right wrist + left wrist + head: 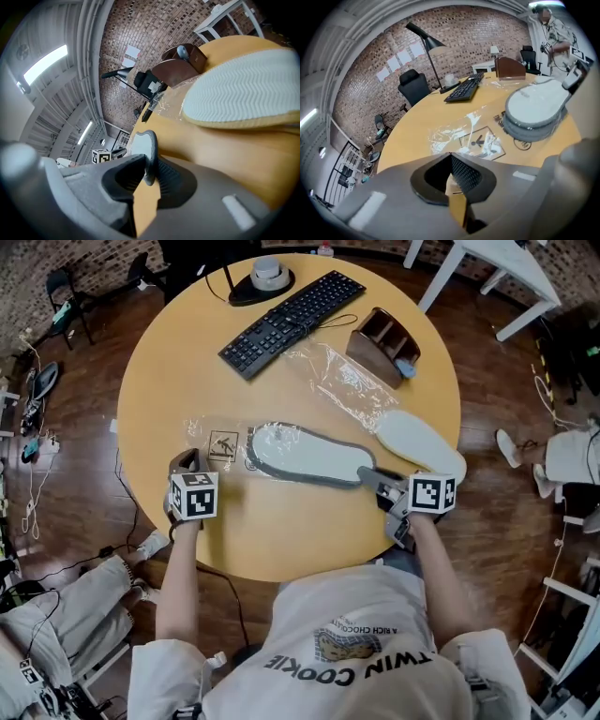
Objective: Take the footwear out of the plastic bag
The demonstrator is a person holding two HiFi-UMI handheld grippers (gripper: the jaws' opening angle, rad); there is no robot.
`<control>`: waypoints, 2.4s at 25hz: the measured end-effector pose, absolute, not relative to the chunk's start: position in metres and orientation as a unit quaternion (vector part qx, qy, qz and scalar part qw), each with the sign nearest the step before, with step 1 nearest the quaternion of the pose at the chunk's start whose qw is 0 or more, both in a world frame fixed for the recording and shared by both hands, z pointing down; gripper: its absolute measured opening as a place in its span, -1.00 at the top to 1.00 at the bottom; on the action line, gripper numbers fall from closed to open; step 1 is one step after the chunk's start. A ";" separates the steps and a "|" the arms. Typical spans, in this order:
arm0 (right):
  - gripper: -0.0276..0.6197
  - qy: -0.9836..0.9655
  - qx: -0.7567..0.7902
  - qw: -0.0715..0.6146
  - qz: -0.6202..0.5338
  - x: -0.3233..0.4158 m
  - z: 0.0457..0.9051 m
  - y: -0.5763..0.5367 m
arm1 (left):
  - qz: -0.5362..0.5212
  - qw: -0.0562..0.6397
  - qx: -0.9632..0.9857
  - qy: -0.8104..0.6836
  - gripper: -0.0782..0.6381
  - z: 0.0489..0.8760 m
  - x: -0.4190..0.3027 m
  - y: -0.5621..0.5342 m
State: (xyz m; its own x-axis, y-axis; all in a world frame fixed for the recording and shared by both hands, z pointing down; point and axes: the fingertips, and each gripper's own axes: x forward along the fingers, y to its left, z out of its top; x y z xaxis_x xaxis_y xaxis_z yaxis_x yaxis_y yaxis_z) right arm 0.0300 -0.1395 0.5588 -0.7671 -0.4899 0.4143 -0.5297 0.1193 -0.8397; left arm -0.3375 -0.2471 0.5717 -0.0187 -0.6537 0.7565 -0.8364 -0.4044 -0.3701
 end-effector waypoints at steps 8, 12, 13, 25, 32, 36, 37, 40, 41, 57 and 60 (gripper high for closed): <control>0.70 -0.748 0.332 0.009 0.575 0.027 0.560 -0.142 | 0.382 0.141 0.759 -0.508 0.76 0.555 -0.255 -0.215; 0.70 -0.747 0.333 0.013 0.576 0.025 0.560 -0.144 | 0.374 0.152 0.774 -0.488 0.76 0.557 -0.233 -0.208; 0.70 -0.747 0.332 0.011 0.576 0.024 0.560 -0.144 | 0.377 0.154 0.775 -0.484 0.76 0.560 -0.230 -0.207; 0.71 -0.758 0.318 0.009 0.569 0.022 0.555 -0.148 | 0.408 0.162 0.764 -0.474 0.76 0.590 -0.219 -0.206; 0.71 -0.766 0.310 0.001 0.563 0.026 0.545 -0.151 | 0.414 0.165 0.759 -0.475 0.76 0.593 -0.218 -0.205; 0.71 -0.765 0.305 -0.004 0.567 0.026 0.544 -0.151 | 0.414 0.171 0.757 -0.476 0.76 0.596 -0.218 -0.205; 0.71 -0.766 0.304 -0.005 0.567 0.026 0.543 -0.150 | 0.412 0.175 0.757 -0.475 0.76 0.596 -0.218 -0.205; 0.71 -0.765 0.307 -0.001 0.566 0.032 0.542 -0.148 | 0.414 0.173 0.757 -0.475 0.76 0.595 -0.217 -0.203; 0.71 -0.765 0.308 -0.002 0.566 0.035 0.541 -0.146 | 0.417 0.167 0.757 -0.475 0.76 0.594 -0.217 -0.203; 0.73 -0.761 0.299 -0.047 0.574 0.090 0.514 -0.127 | 0.435 0.154 0.737 -0.493 0.76 0.593 -0.216 -0.202; 0.73 -0.756 0.294 -0.061 0.582 0.103 0.509 -0.121 | 0.438 0.152 0.733 -0.497 0.76 0.594 -0.215 -0.202</control>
State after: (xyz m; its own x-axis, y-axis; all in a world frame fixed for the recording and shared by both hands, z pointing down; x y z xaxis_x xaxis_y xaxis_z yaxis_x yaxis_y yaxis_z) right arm 0.1027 -0.1212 0.5089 -0.8201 -0.5149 0.2495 -0.3723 0.1492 -0.9160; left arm -0.2154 -0.2022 0.5936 0.1219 -0.5956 0.7939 -0.8628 -0.4591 -0.2120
